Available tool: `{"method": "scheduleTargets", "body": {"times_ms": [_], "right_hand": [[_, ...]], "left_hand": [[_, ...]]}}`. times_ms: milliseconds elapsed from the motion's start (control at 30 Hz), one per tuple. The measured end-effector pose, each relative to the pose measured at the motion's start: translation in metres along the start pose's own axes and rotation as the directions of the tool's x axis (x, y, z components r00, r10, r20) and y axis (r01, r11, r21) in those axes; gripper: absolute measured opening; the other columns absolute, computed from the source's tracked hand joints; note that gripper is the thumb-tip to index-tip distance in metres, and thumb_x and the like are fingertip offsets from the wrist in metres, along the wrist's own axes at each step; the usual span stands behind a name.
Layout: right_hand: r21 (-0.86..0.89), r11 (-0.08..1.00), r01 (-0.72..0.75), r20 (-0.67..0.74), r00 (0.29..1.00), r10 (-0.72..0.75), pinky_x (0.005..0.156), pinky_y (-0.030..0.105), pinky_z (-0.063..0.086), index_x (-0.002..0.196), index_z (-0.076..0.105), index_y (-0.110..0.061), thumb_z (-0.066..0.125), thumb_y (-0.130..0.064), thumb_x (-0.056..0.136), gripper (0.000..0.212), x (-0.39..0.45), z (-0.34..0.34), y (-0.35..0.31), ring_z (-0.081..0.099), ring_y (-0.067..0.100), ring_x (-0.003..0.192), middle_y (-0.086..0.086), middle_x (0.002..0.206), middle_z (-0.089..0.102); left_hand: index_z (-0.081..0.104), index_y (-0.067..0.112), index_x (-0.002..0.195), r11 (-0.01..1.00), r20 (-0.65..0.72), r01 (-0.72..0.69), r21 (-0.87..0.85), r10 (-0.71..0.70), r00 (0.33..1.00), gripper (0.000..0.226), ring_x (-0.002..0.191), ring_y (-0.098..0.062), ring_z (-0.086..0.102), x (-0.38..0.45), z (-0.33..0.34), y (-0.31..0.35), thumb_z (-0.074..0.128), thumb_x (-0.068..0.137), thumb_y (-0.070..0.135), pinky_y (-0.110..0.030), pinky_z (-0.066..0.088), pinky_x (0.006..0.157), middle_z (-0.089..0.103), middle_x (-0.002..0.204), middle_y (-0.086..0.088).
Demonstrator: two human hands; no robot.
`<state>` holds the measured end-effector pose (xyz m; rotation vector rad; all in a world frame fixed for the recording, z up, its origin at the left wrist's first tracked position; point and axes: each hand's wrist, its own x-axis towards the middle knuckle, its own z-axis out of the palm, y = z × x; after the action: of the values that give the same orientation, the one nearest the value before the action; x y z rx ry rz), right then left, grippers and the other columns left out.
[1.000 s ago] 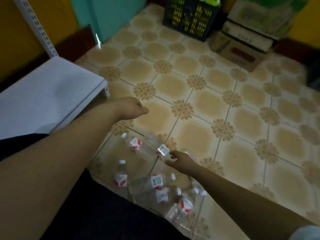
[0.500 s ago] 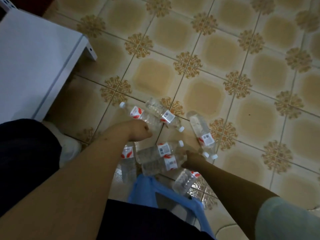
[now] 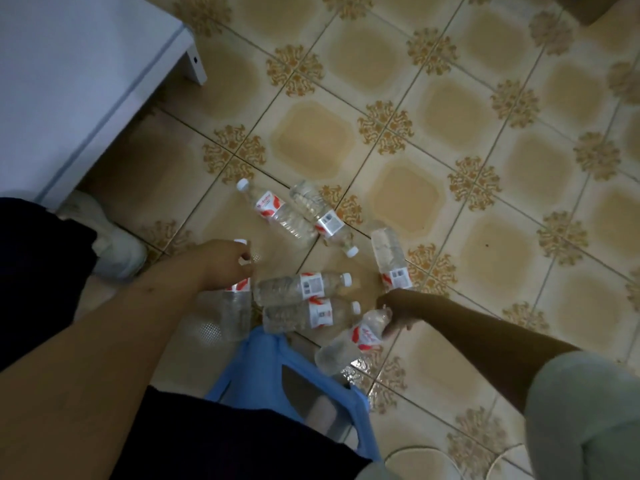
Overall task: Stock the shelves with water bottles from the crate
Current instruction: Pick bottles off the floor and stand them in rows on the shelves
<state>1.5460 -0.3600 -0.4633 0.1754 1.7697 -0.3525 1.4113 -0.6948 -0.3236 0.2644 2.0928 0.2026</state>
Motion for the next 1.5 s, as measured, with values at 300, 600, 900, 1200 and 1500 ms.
{"method": "scheduleTargets", "body": {"times_ms": [300, 600, 900, 1200, 1500], "right_hand": [[-0.106, 0.913, 0.394, -0.278, 0.870, -0.408, 0.054, 0.018, 0.048, 0.076, 0.070, -0.008, 0.068, -0.050, 0.082, 0.042, -0.075, -0.023, -0.047, 0.063, 0.012, 0.050, 0.005, 0.062, 0.070], [-0.306, 0.736, 0.604, -0.438, 0.597, -0.672, 0.054, 0.018, 0.048, 0.084, 0.068, -0.016, 0.068, -0.042, 0.088, 0.025, -0.282, -0.101, -0.133, 0.064, 0.009, 0.050, -0.003, 0.060, 0.065], [-0.476, 0.477, 0.739, -0.630, 0.091, -0.771, 0.053, 0.025, 0.044, 0.082, 0.063, -0.021, 0.067, -0.043, 0.082, 0.023, -0.454, -0.150, -0.261, 0.054, 0.011, 0.050, -0.004, 0.059, 0.058], [-0.387, 0.096, 0.917, -0.499, -0.120, -0.858, 0.095, 0.041, 0.053, 0.132, 0.045, -0.041, 0.072, -0.053, 0.072, 0.067, -0.532, -0.105, -0.414, 0.067, 0.009, 0.105, -0.012, 0.126, 0.060], [-0.401, -0.028, 0.916, -0.410, -0.207, -0.888, 0.081, 0.034, 0.059, 0.132, 0.035, -0.040, 0.077, -0.044, 0.076, 0.070, -0.569, -0.037, -0.543, 0.065, 0.004, 0.099, -0.017, 0.114, 0.062]], "left_hand": [[0.045, 0.018, 0.143, 0.994, 0.002, -0.104, 0.035, 0.104, 0.995, 0.056, 0.124, -0.023, 0.052, -0.026, -0.010, 0.032, 0.058, 0.094, 0.042, -0.032, 0.041, 0.103, 0.049, 0.144, -0.007], [0.001, 0.039, 0.155, 0.985, 0.183, -0.174, 0.014, 0.169, 0.969, 0.127, 0.143, -0.019, 0.031, -0.103, -0.019, 0.028, 0.084, 0.060, 0.060, -0.039, 0.030, 0.116, 0.025, 0.159, 0.005], [0.058, 0.037, 0.123, 0.582, -0.644, -0.604, -0.545, 0.171, 0.746, 0.059, 0.099, 0.000, 0.067, -0.241, -0.065, 0.002, 0.086, 0.071, 0.033, -0.018, 0.057, 0.075, 0.069, 0.112, 0.015], [0.057, 0.032, 0.122, 0.460, -0.874, -0.747, -0.480, -0.178, 0.452, 0.058, 0.092, -0.016, 0.073, -0.398, -0.087, -0.056, 0.086, 0.072, 0.029, -0.037, 0.060, 0.082, 0.072, 0.108, 0.006], [0.055, 0.033, 0.122, 0.443, -0.848, -0.776, -0.449, -0.484, 0.214, 0.060, 0.091, -0.009, 0.071, -0.502, -0.075, -0.124, 0.086, 0.070, 0.036, -0.032, 0.061, 0.078, 0.069, 0.108, 0.012]]}}
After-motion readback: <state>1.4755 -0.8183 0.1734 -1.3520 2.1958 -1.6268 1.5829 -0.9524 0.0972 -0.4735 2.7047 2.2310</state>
